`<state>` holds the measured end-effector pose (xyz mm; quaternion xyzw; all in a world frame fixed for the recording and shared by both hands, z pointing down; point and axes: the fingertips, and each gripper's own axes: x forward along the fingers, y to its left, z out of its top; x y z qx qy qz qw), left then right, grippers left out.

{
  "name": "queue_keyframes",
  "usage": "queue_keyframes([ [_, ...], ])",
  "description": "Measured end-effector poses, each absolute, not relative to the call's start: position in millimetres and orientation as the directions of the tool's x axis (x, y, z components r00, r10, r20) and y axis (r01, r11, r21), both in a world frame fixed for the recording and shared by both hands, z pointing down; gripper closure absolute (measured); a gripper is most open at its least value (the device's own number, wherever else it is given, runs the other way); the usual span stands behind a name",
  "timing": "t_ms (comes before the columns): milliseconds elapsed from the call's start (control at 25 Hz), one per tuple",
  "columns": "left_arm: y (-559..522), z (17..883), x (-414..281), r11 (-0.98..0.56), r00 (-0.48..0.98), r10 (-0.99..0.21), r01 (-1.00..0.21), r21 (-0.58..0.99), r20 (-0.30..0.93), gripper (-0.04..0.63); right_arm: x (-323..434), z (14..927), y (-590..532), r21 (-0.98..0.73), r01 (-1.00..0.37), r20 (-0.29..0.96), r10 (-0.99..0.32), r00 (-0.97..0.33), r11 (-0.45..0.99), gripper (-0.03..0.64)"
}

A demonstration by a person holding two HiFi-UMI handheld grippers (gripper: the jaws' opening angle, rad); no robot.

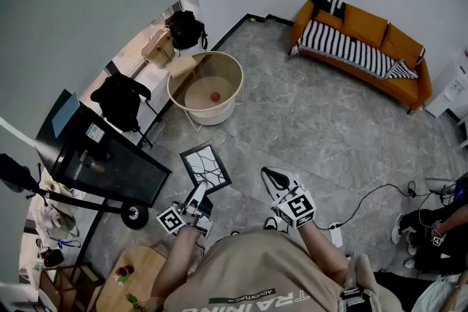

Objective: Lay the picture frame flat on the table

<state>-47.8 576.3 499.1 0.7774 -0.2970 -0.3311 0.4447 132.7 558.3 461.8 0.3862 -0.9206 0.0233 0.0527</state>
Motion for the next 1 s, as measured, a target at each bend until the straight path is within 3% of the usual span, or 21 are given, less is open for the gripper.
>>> queue_keyframes([
  [280,559.4,488.7,-59.2,-0.449,0.612,-0.740,-0.140,0.882,-0.280,0.546,108.5,452.4,559.4,0.013,-0.721,0.103,-0.719,-0.688,0.692,0.611],
  [1000,529.0,540.4,-82.4,-0.335,0.593,-0.783,-0.147,0.931,-0.188,0.546,94.8,505.4,509.6,0.018,-0.655,0.219,-0.642,-0.735,0.756,0.611],
])
